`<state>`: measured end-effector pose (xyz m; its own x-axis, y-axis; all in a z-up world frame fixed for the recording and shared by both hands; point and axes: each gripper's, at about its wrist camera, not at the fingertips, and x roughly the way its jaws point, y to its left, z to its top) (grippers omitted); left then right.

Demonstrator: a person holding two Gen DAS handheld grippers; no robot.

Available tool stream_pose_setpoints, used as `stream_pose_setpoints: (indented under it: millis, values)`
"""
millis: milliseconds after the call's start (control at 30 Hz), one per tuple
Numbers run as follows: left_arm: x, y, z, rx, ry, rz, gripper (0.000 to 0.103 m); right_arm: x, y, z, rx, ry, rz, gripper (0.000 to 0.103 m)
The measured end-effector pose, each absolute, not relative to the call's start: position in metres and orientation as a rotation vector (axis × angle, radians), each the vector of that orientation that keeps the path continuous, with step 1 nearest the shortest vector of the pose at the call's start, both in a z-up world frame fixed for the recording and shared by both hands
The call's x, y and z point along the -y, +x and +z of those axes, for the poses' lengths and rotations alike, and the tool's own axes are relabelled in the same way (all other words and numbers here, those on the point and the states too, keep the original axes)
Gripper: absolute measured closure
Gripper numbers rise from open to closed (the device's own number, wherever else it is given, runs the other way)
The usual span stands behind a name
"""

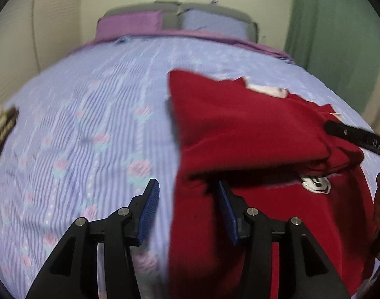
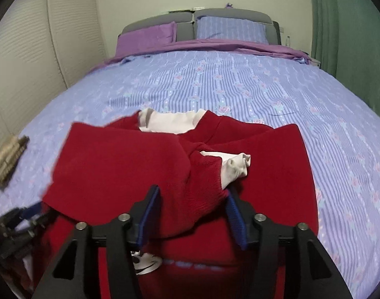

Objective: Fold small clothes

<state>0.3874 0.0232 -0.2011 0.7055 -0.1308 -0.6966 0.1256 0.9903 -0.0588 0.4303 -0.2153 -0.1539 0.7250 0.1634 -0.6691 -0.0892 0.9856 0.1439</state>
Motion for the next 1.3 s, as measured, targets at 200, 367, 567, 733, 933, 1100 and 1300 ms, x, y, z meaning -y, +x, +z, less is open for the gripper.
stream_pose_setpoints:
  millis: [200,367,567,733,933,1100,1300]
  values:
    - [-0.023,0.400,-0.201,-0.783,0.004,-0.031,0.054,0.225,0.421,-0.158,-0.741,0.192,0.007,0.038]
    - [-0.054,0.403,-0.208,-0.872,-0.206,-0.070,0.049,0.230,0.426,-0.170,-0.815,0.191,-0.006,0.038]
    - [-0.059,0.369,-0.172,-0.880,-0.271,-0.129,0.039,0.245,0.384,-0.132,-0.758,0.300,0.012,0.035]
    - [-0.061,0.346,-0.131,-0.921,-0.317,-0.122,0.018,0.258,0.356,-0.100,-0.775,0.449,0.042,0.018]
    - [-0.055,0.290,-0.109,-0.859,-0.239,-0.083,0.007,0.257,0.298,-0.085,-0.747,0.268,-0.032,0.018]
    - [-0.052,0.252,-0.123,-0.896,-0.226,-0.093,0.008,0.276,0.244,-0.101,-0.768,0.295,-0.044,0.018]
    - [-0.041,0.214,-0.146,-0.901,-0.118,-0.092,0.015,0.300,0.197,-0.139,-0.830,0.343,-0.094,0.018]
